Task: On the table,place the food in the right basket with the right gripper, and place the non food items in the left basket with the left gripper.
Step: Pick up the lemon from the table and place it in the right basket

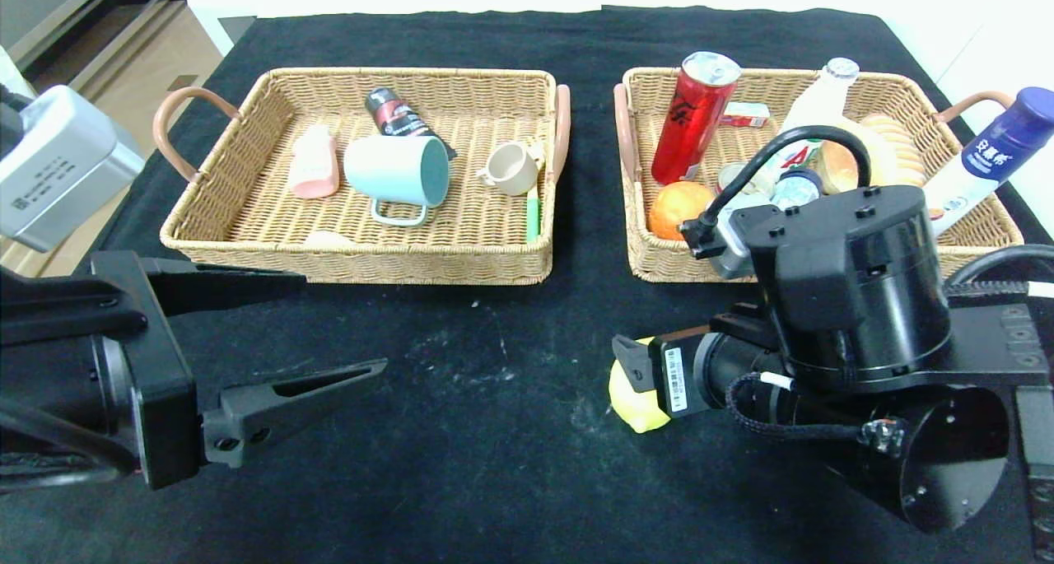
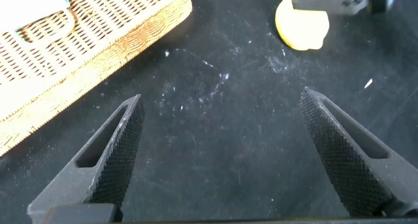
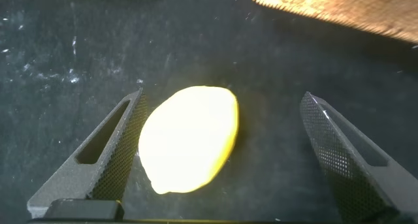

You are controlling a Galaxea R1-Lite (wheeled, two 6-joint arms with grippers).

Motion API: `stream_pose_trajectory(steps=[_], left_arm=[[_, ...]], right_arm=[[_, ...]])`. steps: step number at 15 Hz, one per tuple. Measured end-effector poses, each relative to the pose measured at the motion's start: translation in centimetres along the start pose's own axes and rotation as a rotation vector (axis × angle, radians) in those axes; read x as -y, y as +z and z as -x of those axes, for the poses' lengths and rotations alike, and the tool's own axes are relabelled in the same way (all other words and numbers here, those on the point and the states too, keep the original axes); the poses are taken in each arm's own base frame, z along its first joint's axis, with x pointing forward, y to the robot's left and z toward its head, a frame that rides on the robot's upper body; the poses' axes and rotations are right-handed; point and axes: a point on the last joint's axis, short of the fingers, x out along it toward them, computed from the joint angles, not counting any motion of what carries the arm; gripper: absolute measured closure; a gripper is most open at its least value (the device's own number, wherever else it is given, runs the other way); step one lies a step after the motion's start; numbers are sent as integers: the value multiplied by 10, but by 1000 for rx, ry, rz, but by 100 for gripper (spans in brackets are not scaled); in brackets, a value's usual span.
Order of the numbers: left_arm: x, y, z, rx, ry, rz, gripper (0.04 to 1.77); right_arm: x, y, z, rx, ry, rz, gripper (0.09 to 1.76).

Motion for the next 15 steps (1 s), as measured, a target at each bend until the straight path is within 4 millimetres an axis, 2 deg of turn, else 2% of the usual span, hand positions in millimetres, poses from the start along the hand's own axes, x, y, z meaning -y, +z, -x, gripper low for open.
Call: stream_pose_trajectory(steps=[8, 15], left_arm=[[0, 0, 0, 0, -3, 0, 9], [0, -1, -1, -2, -7, 0, 9]], right_arm=[[-13, -15, -21, -55, -9, 28, 14], [-18, -24, -32, -83, -19, 40, 14]])
